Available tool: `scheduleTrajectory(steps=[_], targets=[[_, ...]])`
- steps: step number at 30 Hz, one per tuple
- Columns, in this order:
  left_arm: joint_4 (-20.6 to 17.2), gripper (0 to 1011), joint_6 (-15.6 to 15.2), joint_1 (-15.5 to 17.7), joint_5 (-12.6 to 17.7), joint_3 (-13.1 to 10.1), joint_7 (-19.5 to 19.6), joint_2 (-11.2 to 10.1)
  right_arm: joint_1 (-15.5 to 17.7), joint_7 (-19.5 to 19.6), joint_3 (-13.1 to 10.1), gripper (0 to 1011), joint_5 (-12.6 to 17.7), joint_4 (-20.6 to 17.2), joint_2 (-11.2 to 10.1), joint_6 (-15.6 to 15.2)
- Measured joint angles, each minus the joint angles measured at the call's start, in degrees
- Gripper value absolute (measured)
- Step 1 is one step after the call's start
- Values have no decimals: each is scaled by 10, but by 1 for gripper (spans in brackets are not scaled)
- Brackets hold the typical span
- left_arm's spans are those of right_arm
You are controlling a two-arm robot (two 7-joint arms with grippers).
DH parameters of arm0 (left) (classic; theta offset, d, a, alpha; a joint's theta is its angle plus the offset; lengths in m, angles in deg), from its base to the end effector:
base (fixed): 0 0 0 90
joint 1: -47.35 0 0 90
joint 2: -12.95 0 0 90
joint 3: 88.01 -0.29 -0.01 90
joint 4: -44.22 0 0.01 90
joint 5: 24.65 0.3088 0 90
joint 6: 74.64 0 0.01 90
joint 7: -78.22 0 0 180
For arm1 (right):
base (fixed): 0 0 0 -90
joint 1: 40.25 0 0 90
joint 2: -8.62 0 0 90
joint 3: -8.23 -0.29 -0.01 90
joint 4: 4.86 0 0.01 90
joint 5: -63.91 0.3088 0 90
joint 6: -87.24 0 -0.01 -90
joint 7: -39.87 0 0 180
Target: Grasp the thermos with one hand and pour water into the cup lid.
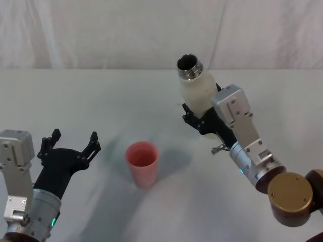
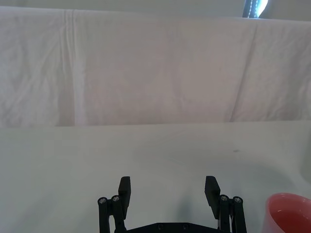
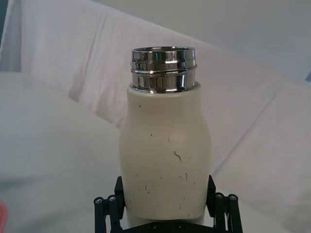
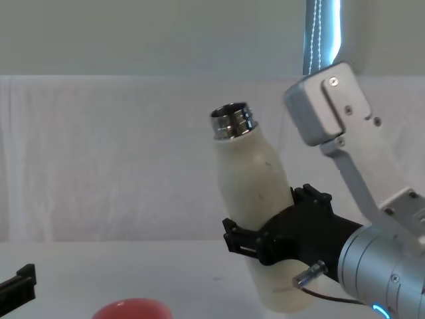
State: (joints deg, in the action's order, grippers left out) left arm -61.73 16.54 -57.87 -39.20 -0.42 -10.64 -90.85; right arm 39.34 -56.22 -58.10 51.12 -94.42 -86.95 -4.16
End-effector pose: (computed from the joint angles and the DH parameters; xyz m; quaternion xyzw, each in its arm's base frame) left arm 0.2529 0.0375 -0.2853 -0.0173 0.0066 0.6616 0.7496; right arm 0.3529 0.1019 -0.2545 -0.0749 -0.1817 -0.5038 0.8412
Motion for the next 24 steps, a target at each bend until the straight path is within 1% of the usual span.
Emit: scheduleTrajectory(steps=[2,3,10,13,16,17,18,19,20,21,22,24], targets=[[0,1001,0,0,0,0,0,0,-1,1,3,959,-12,0,-3,2],[0,1001,0,0,0,0,0,0,-2,1,6,959,-25,0,-6,5],[0,1001,0,0,0,0,0,0,-4,2,16,959,-66,0,-17,20],[0,1001,0,0,0,0,0,0,-5,4,23,959,-92,1,-24,32],[0,1001,0,0,0,0,0,0,-5,8,28,959,-108,2,-28,37],[0,1001,0,0,0,0,0,0,-5,8,28,959,-108,2,-28,37],[0,1001,0,0,0,0,0,0,-5,13,33,959,-125,3,-32,42],[0,1001,0,0,0,0,0,0,-5,17,36,959,-137,4,-35,45],[0,1001,0,0,0,0,0,0,-5,19,38,959,-142,4,-36,46],[0,1001,0,0,0,0,0,0,-5,24,42,959,-157,5,-39,49],[0,1001,0,0,0,0,0,0,-5,24,42,959,-157,5,-39,49],[0,1001,0,0,0,0,0,0,-5,29,48,959,-176,6,-43,55]])
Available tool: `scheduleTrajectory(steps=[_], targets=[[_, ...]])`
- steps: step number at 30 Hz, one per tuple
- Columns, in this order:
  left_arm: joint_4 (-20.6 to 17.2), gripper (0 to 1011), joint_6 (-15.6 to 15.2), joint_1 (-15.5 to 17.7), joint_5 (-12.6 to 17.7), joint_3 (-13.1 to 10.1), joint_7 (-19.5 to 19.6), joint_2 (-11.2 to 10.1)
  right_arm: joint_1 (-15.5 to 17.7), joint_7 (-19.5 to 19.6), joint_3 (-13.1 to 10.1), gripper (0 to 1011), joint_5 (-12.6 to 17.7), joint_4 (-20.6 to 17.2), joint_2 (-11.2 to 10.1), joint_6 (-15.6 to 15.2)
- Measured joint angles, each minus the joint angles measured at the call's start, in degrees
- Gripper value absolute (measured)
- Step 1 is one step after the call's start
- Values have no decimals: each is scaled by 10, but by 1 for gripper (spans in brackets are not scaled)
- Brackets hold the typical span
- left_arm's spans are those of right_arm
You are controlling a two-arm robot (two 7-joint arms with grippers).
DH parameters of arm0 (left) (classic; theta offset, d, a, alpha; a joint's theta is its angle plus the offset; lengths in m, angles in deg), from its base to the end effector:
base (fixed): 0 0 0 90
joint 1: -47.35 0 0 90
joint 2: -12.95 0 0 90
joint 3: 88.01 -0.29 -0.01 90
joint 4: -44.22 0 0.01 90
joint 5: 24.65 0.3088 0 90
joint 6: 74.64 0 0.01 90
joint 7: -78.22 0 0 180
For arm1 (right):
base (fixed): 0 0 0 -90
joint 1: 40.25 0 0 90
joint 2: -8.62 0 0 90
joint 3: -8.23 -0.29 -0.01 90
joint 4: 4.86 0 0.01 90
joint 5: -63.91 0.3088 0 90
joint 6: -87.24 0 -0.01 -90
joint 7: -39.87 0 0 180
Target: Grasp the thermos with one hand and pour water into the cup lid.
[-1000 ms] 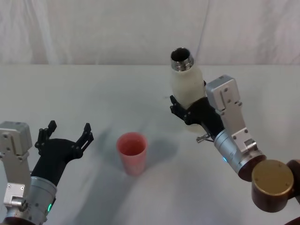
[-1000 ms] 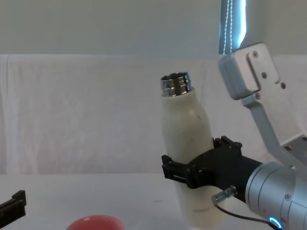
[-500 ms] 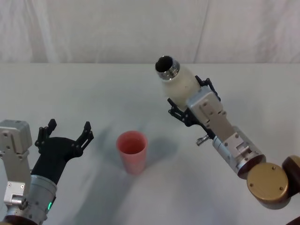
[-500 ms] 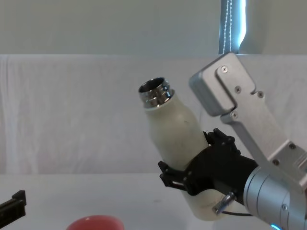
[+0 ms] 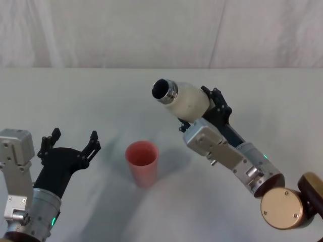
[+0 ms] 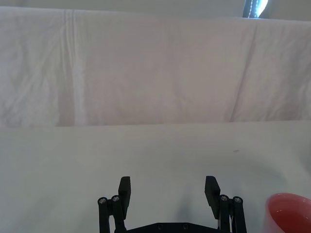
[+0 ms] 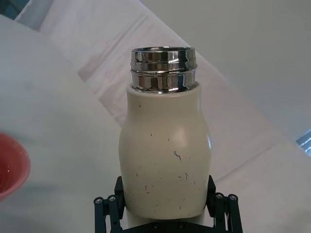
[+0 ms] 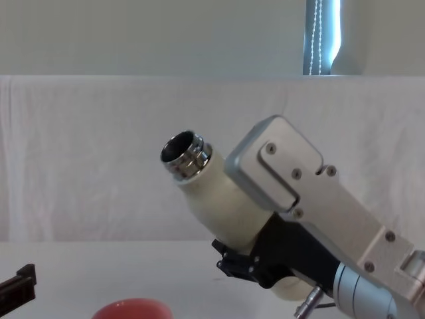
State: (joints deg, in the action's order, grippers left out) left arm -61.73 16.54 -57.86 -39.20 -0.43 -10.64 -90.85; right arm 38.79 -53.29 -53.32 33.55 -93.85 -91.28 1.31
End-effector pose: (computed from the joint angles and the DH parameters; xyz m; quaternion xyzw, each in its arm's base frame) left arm 0.2530 0.0375 -0.2853 -0.0174 0.0066 0.6616 0.7496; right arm 0.3457 0.1021 -0.2666 -0.1482 -0.3521 -0.4547 0.8046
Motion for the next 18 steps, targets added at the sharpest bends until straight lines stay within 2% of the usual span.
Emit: scheduleTrajectory(steps=[10,18], targets=[[0,1001,0,0,0,0,0,0,-5,13,12,959,-42,6,-8,9],[0,1001,0,0,0,0,0,0,-14,29,31,959,-99,13,-19,5]])
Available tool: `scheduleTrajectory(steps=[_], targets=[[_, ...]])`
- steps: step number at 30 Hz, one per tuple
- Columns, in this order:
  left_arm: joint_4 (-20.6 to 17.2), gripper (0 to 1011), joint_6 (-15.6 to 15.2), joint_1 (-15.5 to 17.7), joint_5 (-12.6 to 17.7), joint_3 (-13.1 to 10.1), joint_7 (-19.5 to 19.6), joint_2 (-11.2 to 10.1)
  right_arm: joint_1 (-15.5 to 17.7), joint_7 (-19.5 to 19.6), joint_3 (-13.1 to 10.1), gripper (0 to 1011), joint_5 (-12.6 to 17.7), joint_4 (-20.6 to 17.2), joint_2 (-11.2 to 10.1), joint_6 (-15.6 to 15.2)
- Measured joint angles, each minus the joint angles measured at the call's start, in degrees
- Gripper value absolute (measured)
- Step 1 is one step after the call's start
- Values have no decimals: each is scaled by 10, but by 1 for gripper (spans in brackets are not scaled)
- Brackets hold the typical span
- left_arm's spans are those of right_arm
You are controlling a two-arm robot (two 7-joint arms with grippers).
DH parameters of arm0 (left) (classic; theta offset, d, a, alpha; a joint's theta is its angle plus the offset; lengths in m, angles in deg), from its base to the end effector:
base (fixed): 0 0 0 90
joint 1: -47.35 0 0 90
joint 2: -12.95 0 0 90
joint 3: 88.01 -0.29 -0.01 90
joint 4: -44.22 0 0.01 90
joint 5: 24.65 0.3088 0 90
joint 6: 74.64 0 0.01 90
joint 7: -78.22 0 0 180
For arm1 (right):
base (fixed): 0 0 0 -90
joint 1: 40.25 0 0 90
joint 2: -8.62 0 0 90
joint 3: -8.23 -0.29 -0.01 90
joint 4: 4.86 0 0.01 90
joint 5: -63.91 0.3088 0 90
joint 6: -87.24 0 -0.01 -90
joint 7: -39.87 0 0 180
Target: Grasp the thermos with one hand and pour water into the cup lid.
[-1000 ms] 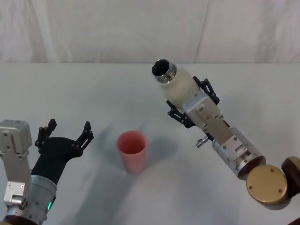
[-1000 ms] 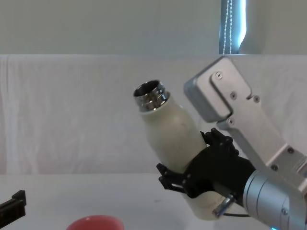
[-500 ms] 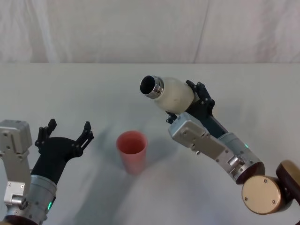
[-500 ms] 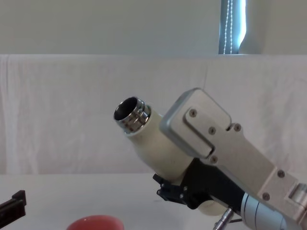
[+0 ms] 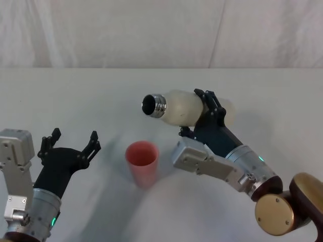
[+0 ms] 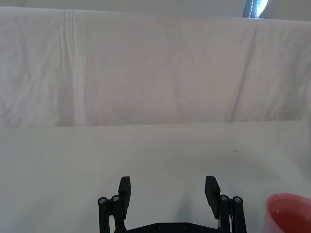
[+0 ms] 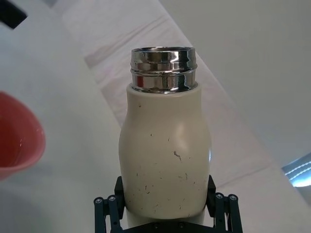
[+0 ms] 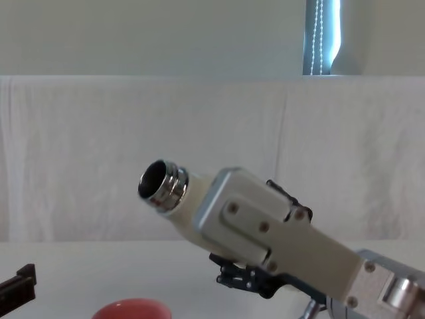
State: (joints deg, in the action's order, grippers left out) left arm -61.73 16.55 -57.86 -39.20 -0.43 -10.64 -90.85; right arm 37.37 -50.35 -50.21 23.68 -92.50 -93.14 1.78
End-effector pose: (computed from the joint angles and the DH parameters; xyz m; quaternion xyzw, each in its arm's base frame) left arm 0.2530 0.0375 -0.2853 -0.0175 0.0065 0.6616 0.7496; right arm 0.3459 0.1049 -0.2732 -0.1918 -0.4367 -0.4280 0.7677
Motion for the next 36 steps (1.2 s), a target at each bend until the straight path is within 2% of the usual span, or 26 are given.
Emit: scheduleTrajectory(steps=[2,4,6,13,15,25,36], targets=[[0,1001,0,0,0,0,0,0,-2,3,4,959,-11,1,-2,-2],[0,1001,0,0,0,0,0,0,-6,10,13,959,-34,5,-7,-8],[0,1001,0,0,0,0,0,0,-6,11,14,959,-38,6,-8,-8],[0,1001,0,0,0,0,0,0,-13,34,31,959,-86,15,-16,-20],[0,1001,0,0,0,0,0,0,-14,36,32,959,-89,15,-17,-21],[0,1001,0,0,0,0,0,0,-23,57,53,959,-143,27,-28,-38],[0,1001,0,0,0,0,0,0,-28,62,64,959,-164,29,-36,-43]])
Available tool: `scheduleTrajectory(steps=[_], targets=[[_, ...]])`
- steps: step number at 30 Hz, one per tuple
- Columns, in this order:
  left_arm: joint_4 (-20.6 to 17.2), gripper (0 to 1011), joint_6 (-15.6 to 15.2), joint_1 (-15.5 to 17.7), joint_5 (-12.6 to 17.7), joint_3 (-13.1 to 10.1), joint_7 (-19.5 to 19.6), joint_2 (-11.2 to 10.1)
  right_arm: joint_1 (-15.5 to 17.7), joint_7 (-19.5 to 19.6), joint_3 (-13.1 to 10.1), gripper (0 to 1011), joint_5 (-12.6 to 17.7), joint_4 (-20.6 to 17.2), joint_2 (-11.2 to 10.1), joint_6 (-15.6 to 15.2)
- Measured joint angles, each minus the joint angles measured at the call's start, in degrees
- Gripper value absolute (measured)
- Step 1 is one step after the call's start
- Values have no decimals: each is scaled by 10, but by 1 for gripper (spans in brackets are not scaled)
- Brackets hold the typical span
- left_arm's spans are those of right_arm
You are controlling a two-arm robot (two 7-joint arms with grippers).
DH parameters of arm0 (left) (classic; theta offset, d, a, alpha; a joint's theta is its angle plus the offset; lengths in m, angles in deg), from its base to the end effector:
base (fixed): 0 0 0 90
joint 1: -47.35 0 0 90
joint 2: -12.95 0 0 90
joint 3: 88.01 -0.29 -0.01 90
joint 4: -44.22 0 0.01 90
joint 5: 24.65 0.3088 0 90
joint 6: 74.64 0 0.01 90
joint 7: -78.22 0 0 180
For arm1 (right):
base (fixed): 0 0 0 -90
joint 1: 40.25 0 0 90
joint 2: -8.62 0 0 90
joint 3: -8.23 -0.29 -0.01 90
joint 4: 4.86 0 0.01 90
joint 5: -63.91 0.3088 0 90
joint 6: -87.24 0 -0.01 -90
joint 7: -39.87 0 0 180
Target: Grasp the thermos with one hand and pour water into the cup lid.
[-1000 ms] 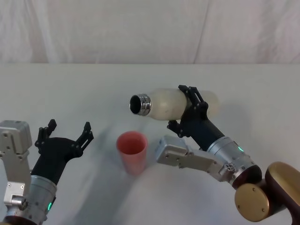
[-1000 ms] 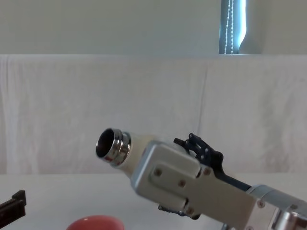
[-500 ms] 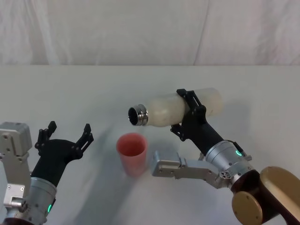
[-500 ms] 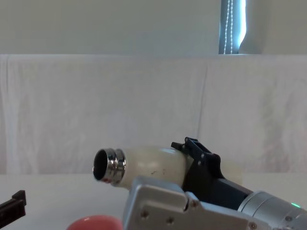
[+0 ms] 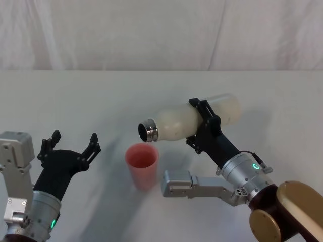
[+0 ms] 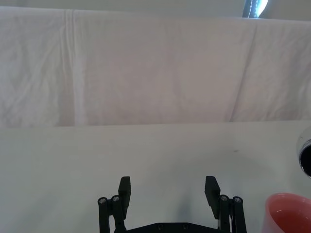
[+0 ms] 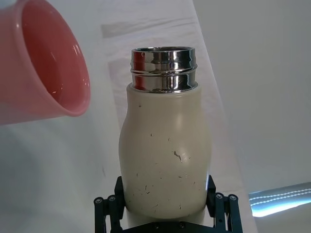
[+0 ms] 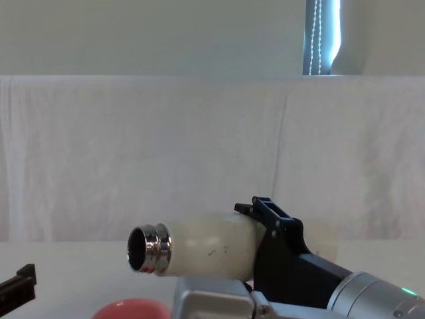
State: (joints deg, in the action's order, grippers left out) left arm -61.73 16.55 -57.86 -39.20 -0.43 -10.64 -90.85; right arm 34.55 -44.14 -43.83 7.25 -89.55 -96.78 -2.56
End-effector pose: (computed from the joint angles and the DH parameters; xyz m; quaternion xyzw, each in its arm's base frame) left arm 0.2530 0.0375 -0.2853 -0.0175 0.0065 0.6616 0.7496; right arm 0.3457 0.1061 -0.2904 -0.2754 -0.5657 -0.3865 0.6744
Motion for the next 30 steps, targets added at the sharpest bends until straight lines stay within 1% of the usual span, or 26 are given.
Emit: scheduleTrajectory(steps=[8,19,30], targets=[[0,1001,0,0,0,0,0,0,-5,-1,9,959,-14,0,-7,-4],[0,1001,0,0,0,0,0,0,-14,-24,20,959,-31,-11,-22,-12],[0,1001,0,0,0,0,0,0,-22,-34,30,959,-42,-14,-31,-17]])
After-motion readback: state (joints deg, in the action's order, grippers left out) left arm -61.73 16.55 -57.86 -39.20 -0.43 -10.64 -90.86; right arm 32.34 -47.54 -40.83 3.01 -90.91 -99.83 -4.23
